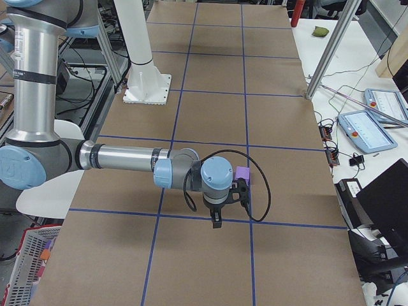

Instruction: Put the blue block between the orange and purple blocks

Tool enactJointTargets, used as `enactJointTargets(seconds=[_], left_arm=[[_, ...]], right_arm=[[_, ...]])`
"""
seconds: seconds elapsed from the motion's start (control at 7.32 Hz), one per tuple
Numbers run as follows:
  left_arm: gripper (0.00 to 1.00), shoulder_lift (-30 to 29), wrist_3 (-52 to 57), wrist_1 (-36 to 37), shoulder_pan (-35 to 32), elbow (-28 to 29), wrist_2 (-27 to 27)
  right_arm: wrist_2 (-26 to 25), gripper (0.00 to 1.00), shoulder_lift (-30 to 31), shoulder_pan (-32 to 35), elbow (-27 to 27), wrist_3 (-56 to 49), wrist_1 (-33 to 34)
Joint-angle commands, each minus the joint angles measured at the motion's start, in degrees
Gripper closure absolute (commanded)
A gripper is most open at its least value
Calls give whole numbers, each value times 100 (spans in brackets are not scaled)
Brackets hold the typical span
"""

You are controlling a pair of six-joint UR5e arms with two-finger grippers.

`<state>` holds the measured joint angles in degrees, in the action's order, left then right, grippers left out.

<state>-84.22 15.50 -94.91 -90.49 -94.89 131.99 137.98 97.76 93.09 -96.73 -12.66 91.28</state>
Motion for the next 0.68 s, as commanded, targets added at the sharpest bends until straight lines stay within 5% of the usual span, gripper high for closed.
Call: enactJointTargets(seconds=[0.0,0.55], left_arm=[[0,11,-65,25,-48,-21,230],[0,-24,-74,17,-48,-21,213]], right_arm=[[-8,0,76,69,-38,27,-5],[1,0,86,104,-118,88,-5]])
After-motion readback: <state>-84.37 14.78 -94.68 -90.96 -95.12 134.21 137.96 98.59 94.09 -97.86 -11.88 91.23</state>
